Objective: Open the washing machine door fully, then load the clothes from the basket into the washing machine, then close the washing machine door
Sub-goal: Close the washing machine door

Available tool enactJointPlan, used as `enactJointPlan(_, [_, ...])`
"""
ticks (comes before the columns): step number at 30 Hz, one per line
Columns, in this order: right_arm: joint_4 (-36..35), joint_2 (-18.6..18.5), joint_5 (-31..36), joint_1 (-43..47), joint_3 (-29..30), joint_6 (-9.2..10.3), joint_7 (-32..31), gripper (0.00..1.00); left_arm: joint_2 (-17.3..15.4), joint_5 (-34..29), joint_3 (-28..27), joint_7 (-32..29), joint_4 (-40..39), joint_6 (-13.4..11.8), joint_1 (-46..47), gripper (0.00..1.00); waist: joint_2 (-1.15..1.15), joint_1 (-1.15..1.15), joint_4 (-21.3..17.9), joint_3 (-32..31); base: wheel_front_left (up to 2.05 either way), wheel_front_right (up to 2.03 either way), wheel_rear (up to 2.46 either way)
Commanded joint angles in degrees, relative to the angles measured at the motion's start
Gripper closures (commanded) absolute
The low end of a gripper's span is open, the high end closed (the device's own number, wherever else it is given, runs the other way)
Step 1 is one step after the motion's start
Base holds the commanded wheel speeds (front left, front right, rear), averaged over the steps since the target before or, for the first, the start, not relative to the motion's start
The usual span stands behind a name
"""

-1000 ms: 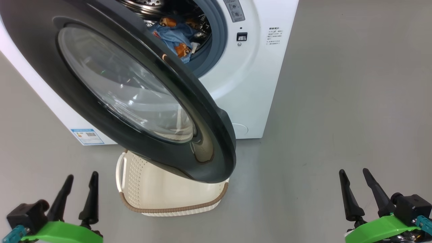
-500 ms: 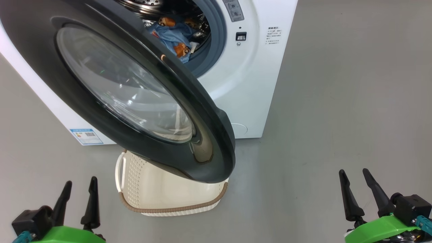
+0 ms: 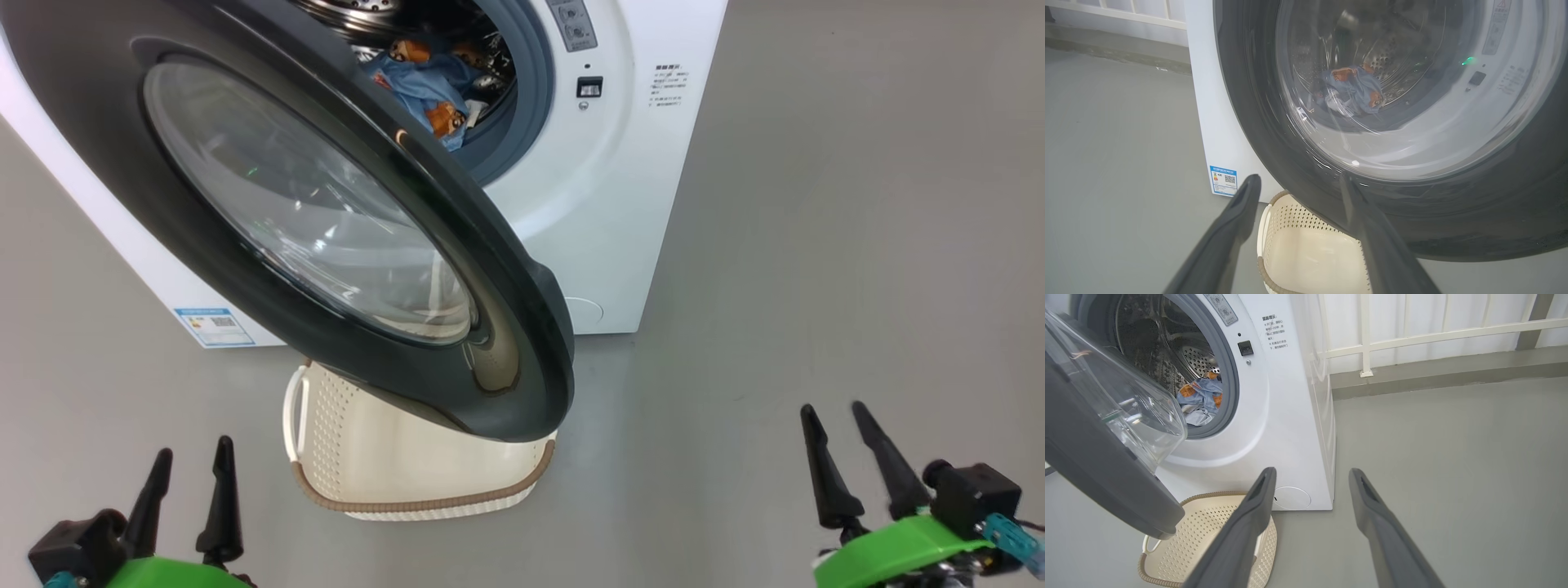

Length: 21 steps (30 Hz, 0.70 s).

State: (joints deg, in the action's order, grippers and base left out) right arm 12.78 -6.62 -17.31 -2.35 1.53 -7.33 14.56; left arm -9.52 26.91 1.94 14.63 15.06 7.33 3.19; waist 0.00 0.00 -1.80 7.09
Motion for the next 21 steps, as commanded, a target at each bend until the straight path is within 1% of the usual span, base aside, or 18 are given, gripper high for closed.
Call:
enactJointPlan(1, [-1.36, -0.03, -0.34, -2.47, -2.12, -0.16, 0.44, 1.00, -0.66, -0.44, -2.11, 0.37, -1.54, 0.15, 0.13, 0.00, 0.00, 0.00, 0.16, 0.09, 0.00, 0.00, 0.00])
enactJointPlan(6, [-3.53, 0.72, -1.97, -6.36, -4.61, -0.16, 0.44, 1.00, 0.43, -0.26, -3.11, 0.37, -1.52, 0.15, -0.53, 0.00, 0.00, 0.00, 0.79, 0.17, 0.00, 0.00, 0.00])
enactJointPlan(14, [-10.33, 1.31, -3.16, -11.75, -7.45, -0.16, 0.44, 1.00, 1.27, -0.91, -4.78, 0.37, -3.22, 0.15, -1.62, 0.00, 0.00, 0.00, 2.21, -0.53, 0.00, 0.00, 0.00])
enactJointPlan(21, [-17.68, 1.72, -3.32, -14.27, -13.84, -0.16, 0.44, 1.00, 1.86, -2.46, -4.58, 0.37, -5.47, 0.15, -2.68, 0.00, 0.00, 0.00, 3.45, -0.86, 0.00, 0.00, 0.00])
